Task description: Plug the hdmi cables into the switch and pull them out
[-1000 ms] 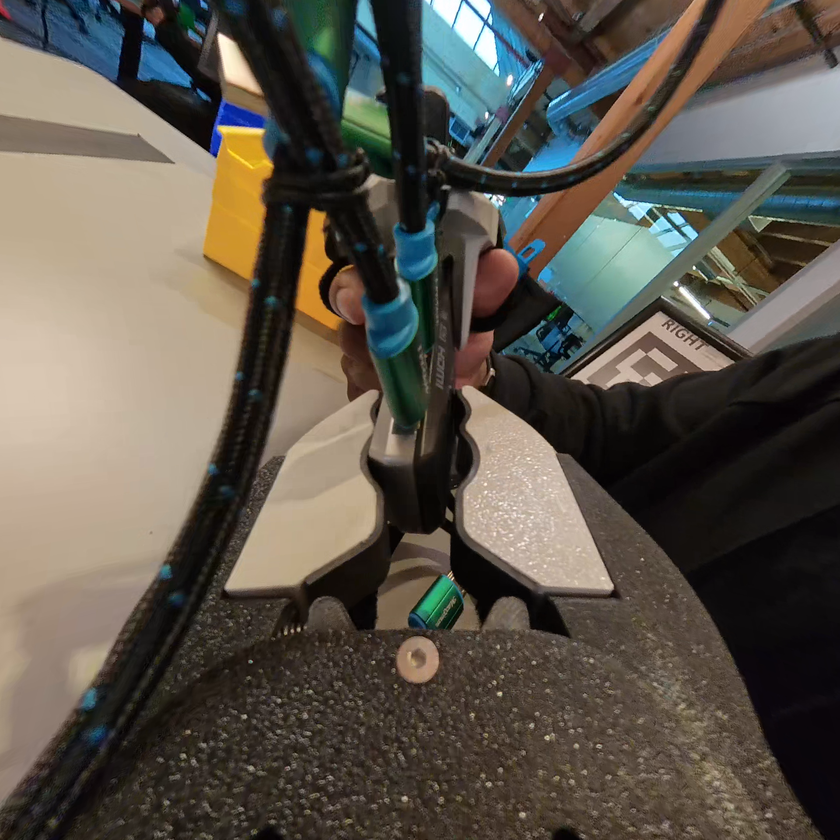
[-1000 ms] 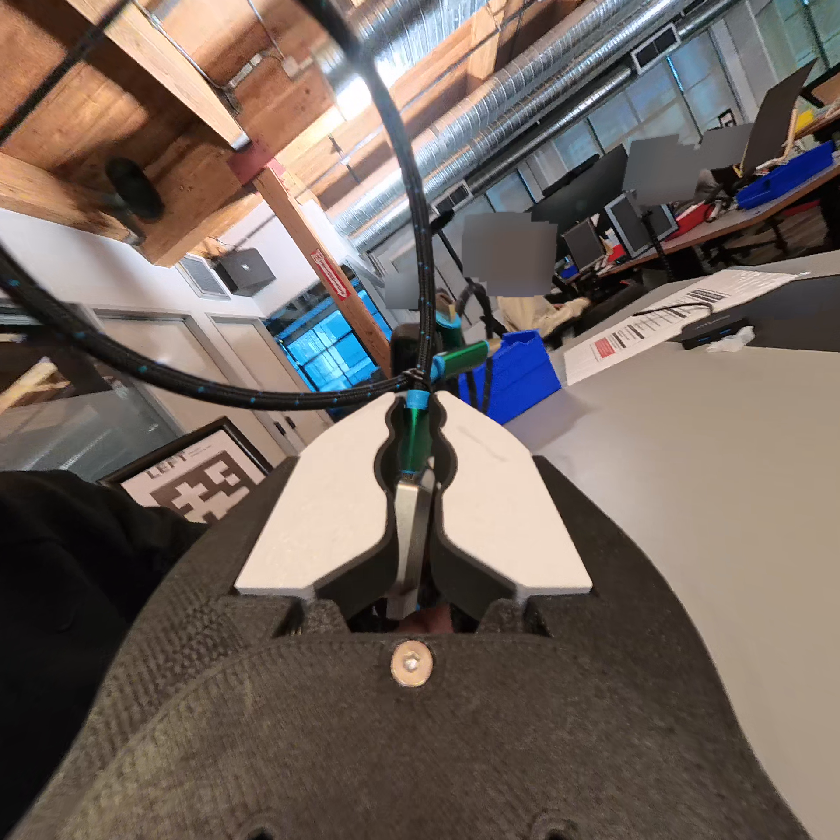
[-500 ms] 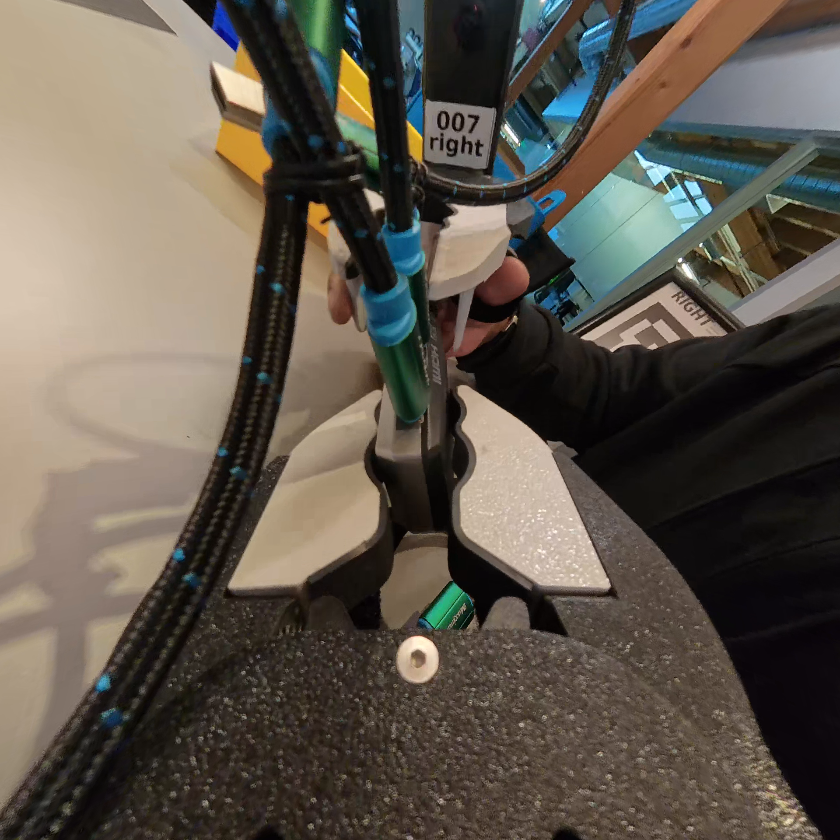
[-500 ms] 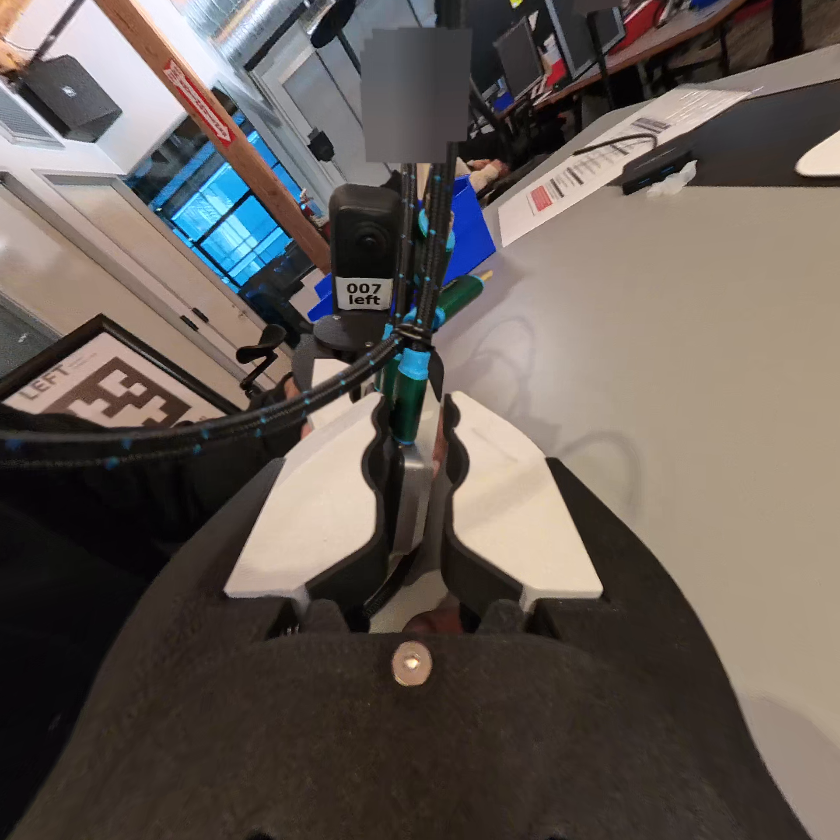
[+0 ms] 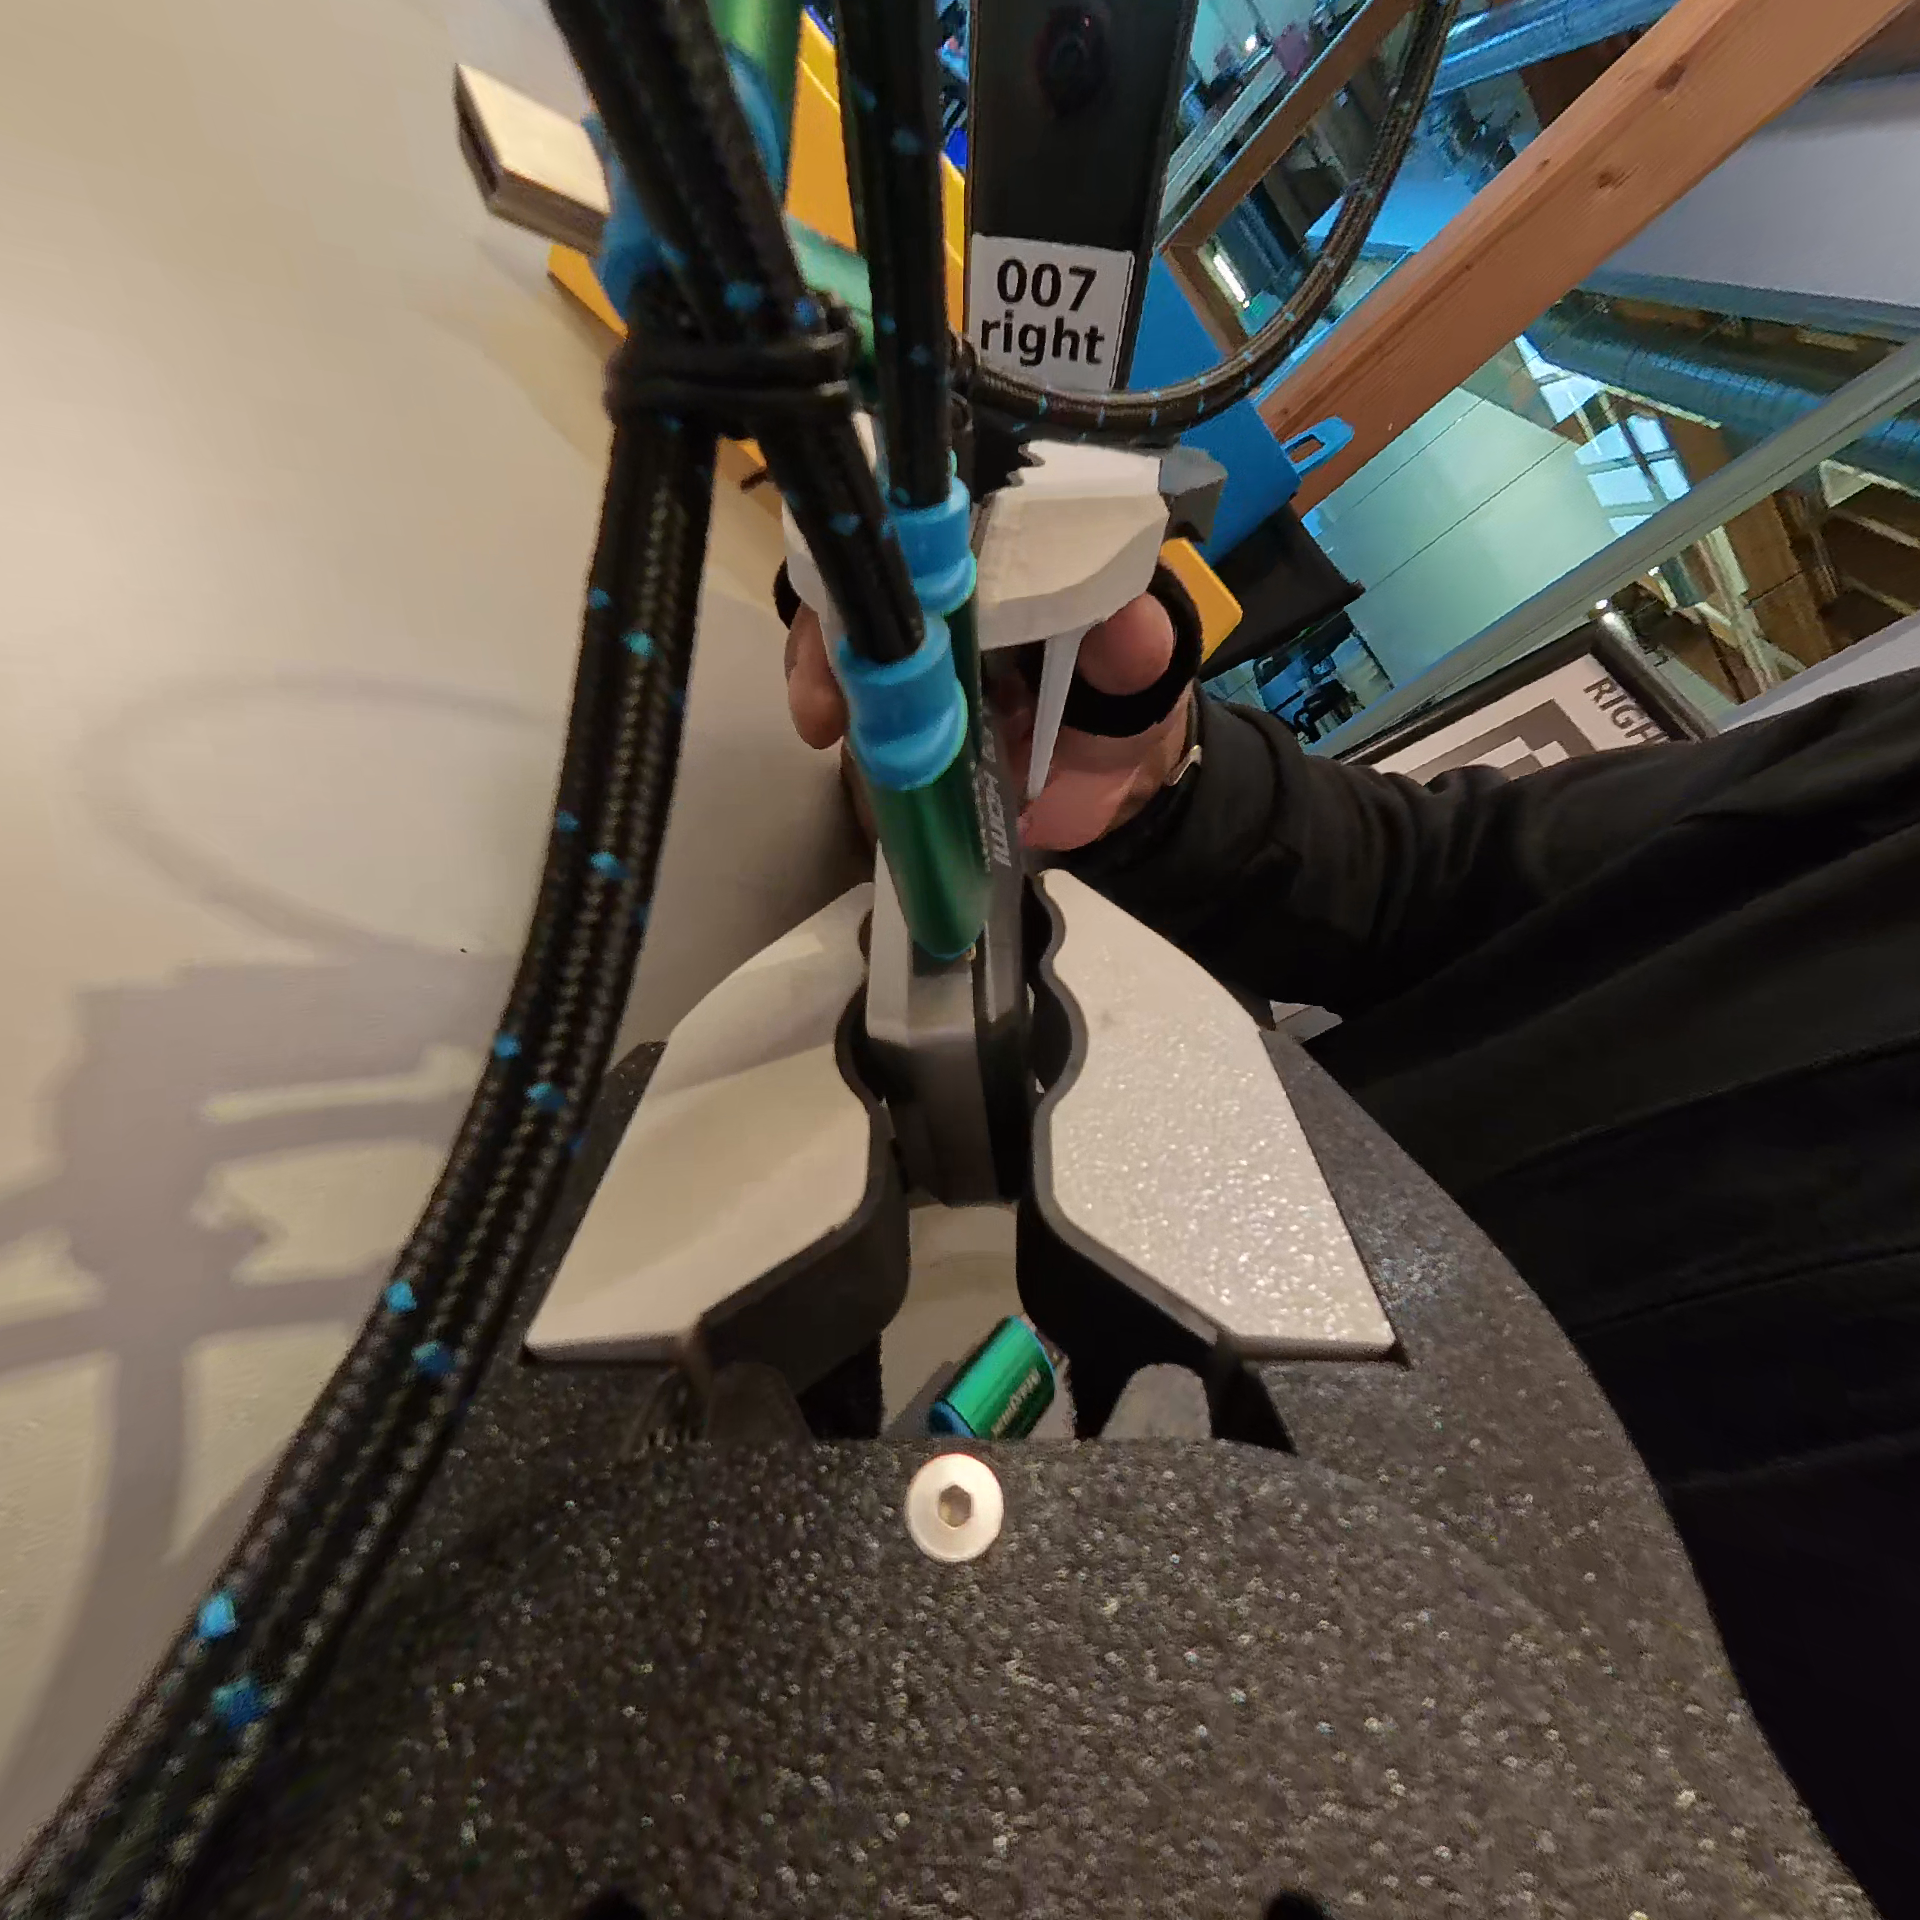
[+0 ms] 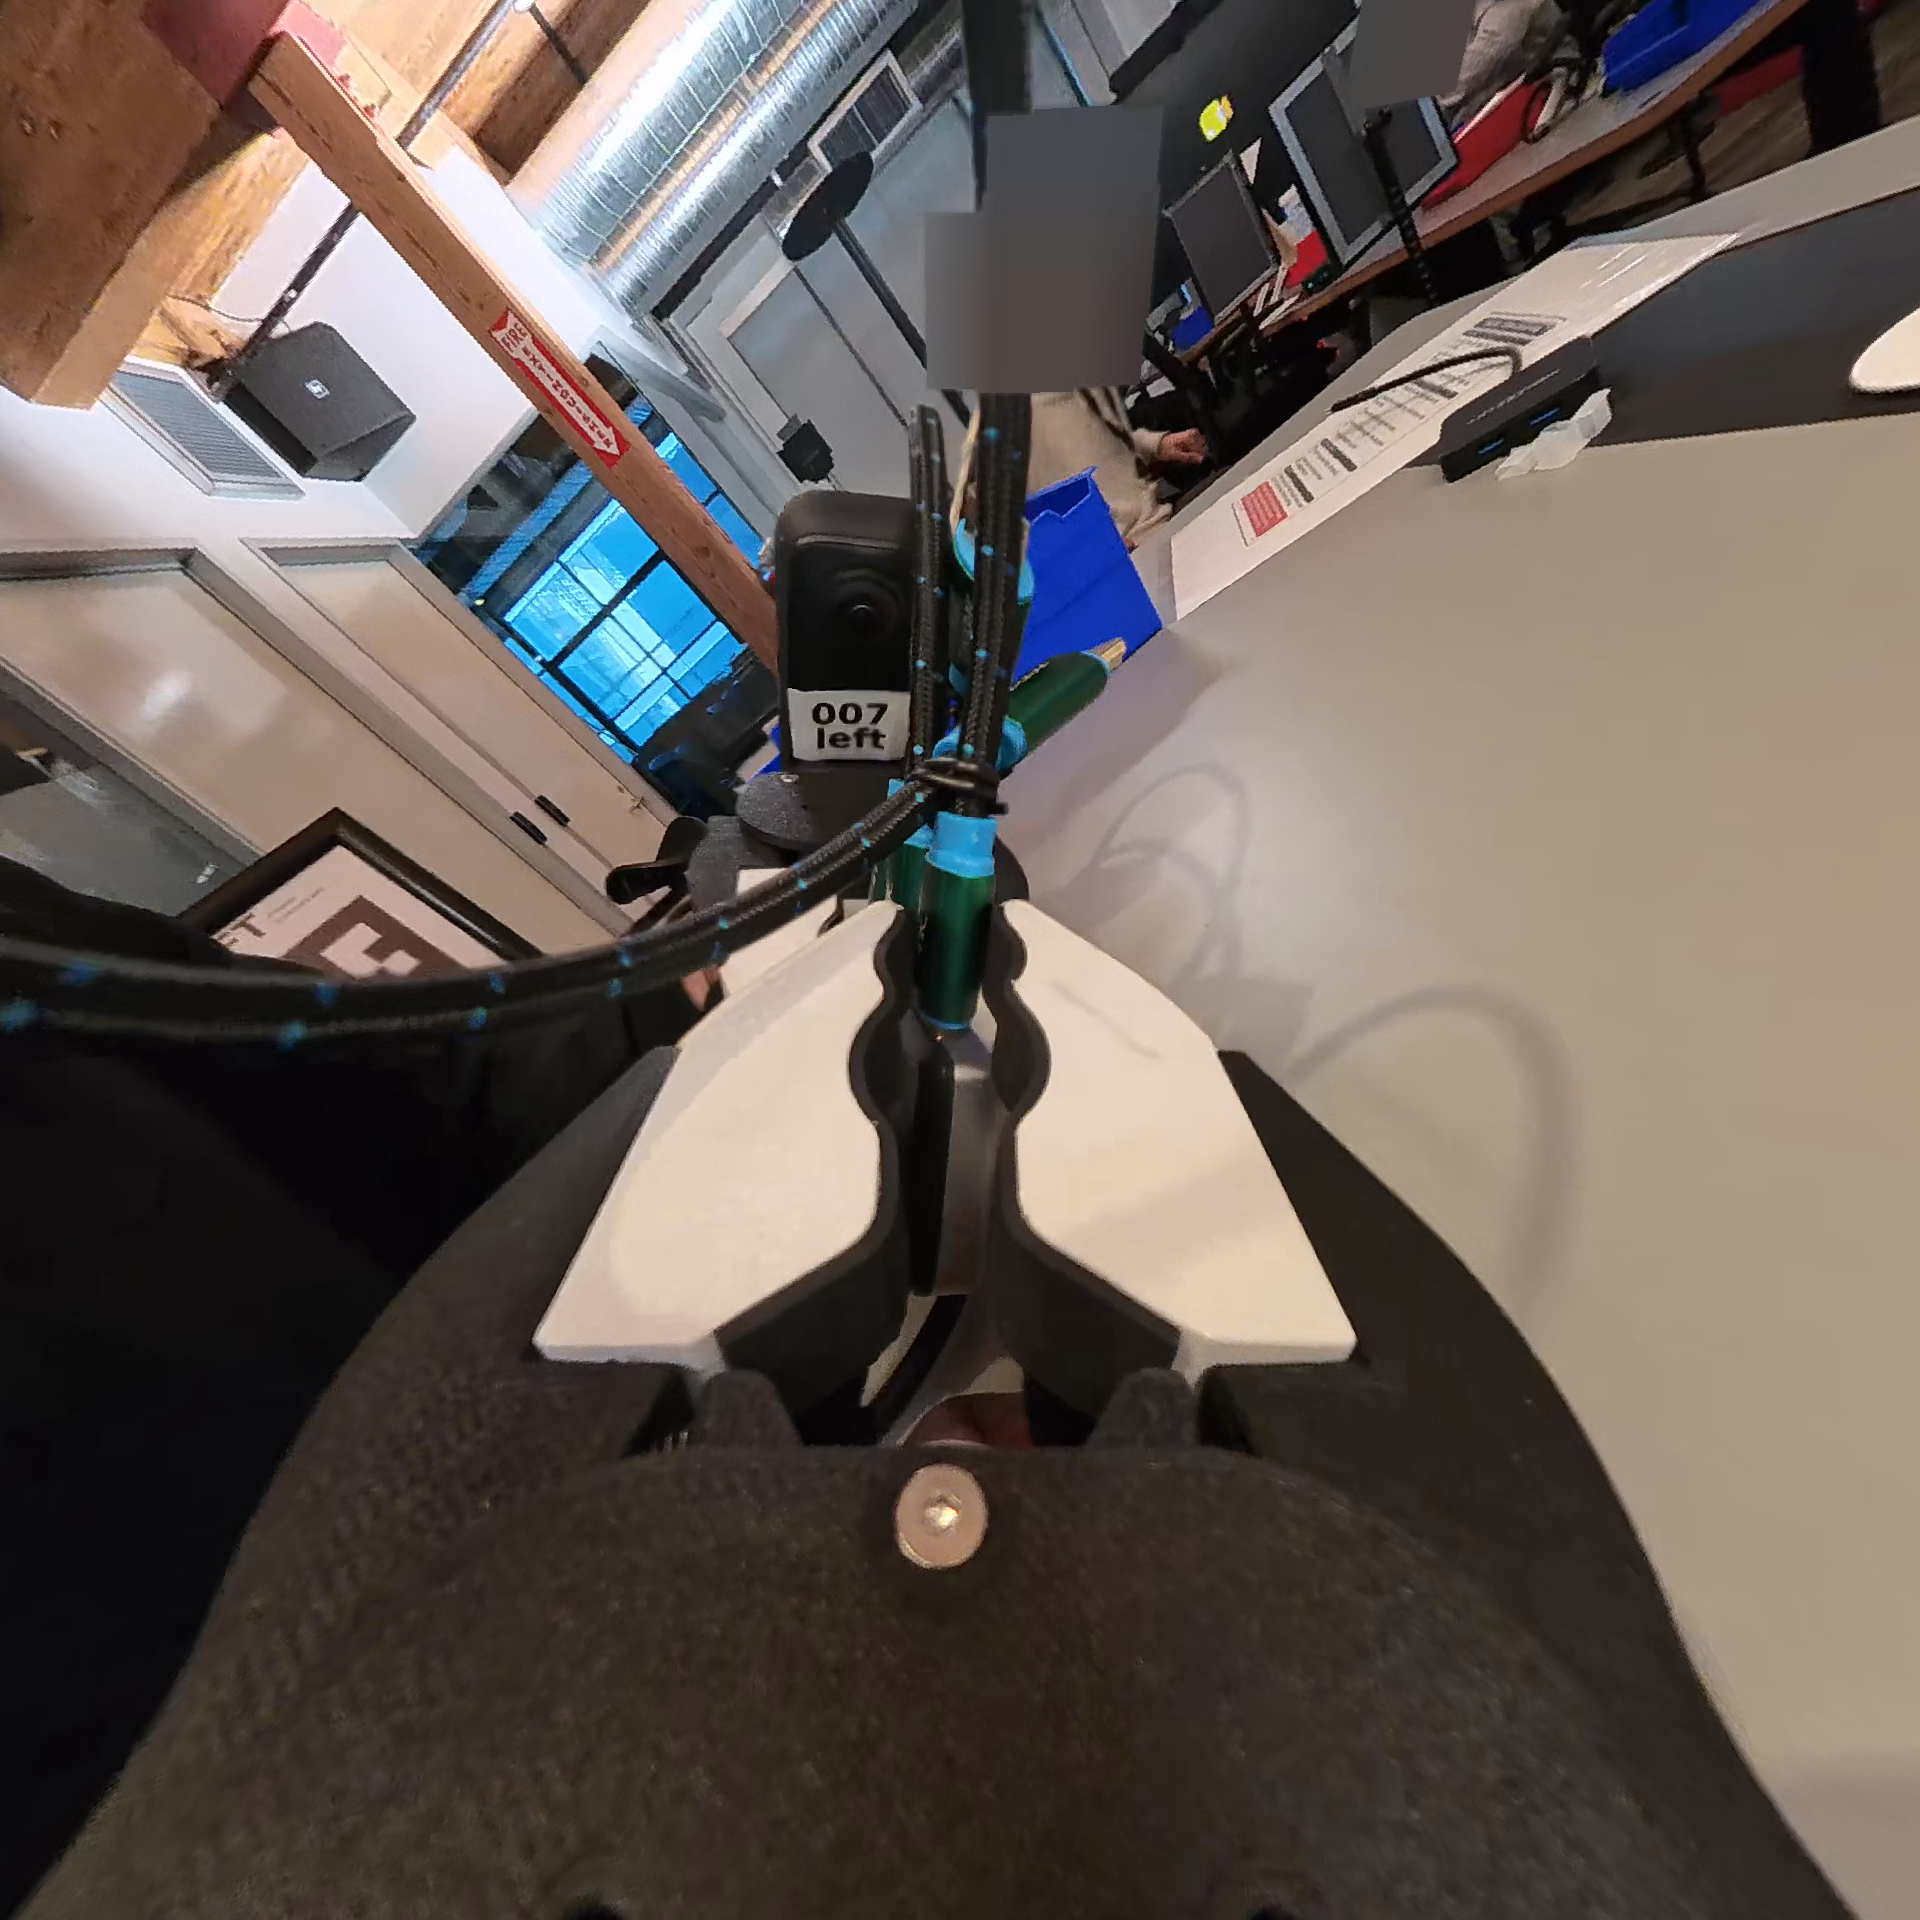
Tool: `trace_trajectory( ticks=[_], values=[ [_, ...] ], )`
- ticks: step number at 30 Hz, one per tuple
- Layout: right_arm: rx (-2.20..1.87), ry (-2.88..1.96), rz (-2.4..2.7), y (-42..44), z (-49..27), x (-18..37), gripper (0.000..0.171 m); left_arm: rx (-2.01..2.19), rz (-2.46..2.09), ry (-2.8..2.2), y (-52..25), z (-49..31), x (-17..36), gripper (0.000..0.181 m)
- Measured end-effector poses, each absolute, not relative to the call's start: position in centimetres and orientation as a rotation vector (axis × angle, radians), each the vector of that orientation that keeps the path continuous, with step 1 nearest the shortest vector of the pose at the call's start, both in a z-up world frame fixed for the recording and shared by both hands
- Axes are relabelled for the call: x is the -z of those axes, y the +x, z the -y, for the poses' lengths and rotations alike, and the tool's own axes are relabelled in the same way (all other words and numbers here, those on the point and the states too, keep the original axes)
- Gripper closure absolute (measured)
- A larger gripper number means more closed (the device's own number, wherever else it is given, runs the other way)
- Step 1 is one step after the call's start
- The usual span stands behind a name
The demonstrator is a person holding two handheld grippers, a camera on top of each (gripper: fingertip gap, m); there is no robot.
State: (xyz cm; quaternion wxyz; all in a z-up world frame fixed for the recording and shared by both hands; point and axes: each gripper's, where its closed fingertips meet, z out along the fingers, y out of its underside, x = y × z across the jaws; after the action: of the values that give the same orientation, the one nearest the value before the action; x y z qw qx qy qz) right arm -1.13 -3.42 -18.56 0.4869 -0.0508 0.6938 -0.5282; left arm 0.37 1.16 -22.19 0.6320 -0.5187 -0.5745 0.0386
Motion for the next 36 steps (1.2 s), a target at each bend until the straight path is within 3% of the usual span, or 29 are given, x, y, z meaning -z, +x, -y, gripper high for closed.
trace_trajectory(
  ticks=[5,14,20,31,36],
  values=[
    [1.097,-0.19,-1.688,-0.1,2.2,19.2,0.16,-0.042,1.31,-1.288,1.5,-1.8,22.7,0.158],
    [1.237,-0.145,-1.75,-0.2,3.1,18.9,0.16,-0.053,1.318,-1.285,1.7,-1.1,22.5,0.158],
    [1.122,-0.355,-1.724,0.7,1.2,18.8,0.161,0.019,1.257,-1.352,2.6,-2.6,22.4,0.158],
    [1.156,-0.221,-1.694,0.1,2.4,19.2,0.161,0.019,1.297,-1.285,2.0,-1.7,22.8,0.158],
    [1.066,-0.124,-1.626,-1.9,2.5,19.0,0.16,0.215,1.181,-1.43,4.4,-4.9,23.7,0.158]
  ],
)
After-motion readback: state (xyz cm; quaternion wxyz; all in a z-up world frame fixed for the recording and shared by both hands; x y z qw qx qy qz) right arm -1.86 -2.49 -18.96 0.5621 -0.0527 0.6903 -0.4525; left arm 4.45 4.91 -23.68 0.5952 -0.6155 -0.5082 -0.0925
